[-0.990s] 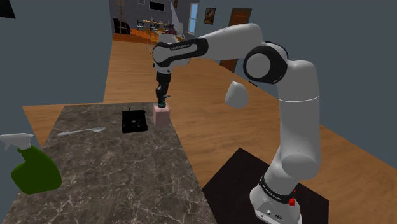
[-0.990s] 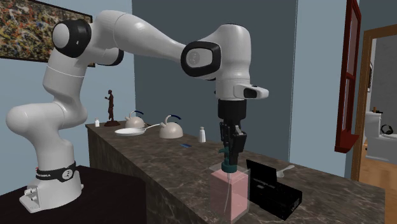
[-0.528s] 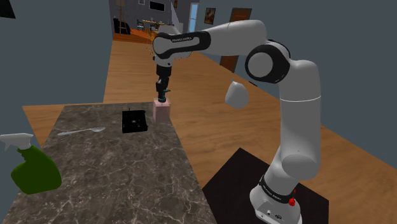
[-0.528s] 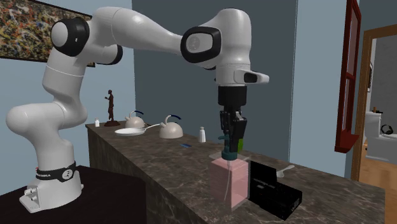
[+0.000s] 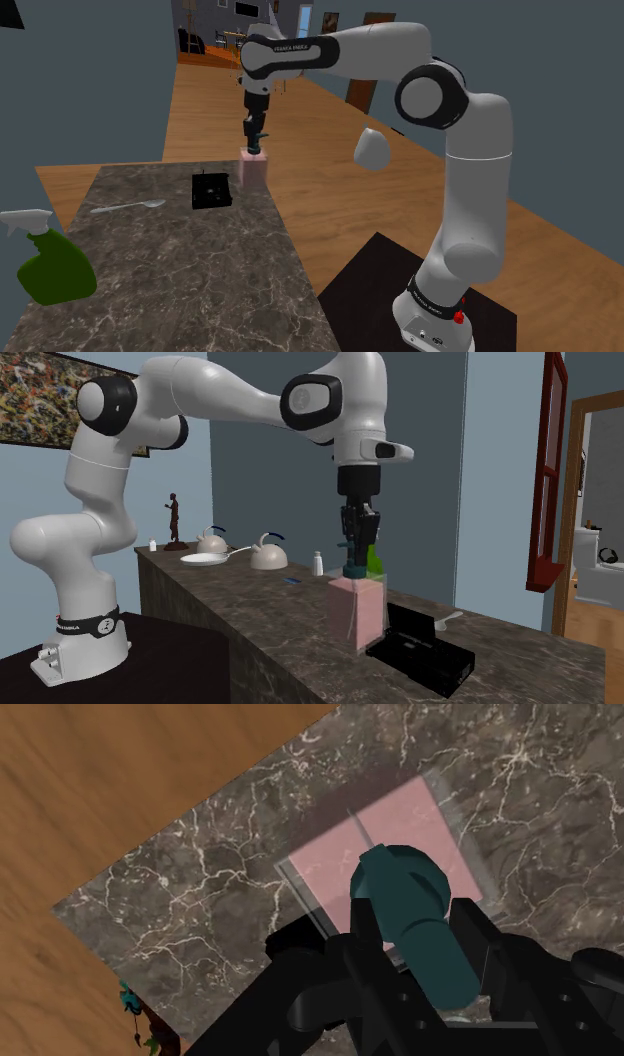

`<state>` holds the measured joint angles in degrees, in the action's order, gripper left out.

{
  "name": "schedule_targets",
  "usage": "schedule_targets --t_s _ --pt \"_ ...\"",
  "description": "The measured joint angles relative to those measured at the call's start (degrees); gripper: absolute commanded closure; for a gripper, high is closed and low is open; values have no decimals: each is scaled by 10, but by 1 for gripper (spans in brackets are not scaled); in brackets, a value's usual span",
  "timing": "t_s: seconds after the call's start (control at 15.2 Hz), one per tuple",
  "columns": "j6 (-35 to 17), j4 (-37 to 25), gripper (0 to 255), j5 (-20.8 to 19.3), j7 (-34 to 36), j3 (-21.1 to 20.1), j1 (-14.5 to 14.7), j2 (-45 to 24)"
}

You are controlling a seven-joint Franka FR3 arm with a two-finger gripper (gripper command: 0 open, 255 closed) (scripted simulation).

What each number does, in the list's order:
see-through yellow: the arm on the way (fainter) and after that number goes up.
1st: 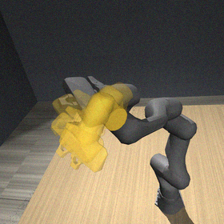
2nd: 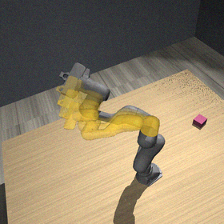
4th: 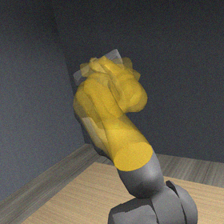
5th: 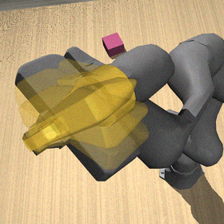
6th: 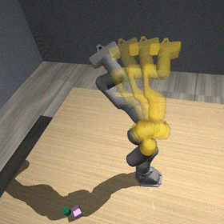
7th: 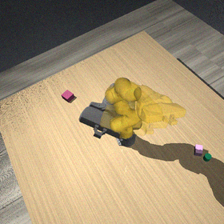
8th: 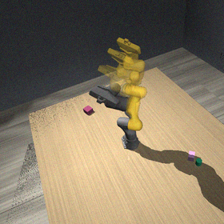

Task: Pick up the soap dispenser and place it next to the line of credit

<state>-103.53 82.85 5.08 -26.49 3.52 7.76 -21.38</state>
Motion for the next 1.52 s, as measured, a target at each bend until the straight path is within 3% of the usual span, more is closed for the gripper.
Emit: schedule_targets --t_s 0.33,0.73,1.19,1.52 --pt "-14 86 255 -7 47 -14 33 76" --pt "-6 145 255 -13 113 -40 73 147" --pt "5 195 255 -13 195 -78 116 214" --pt "34 186 255 -12 258 -109 146 237"
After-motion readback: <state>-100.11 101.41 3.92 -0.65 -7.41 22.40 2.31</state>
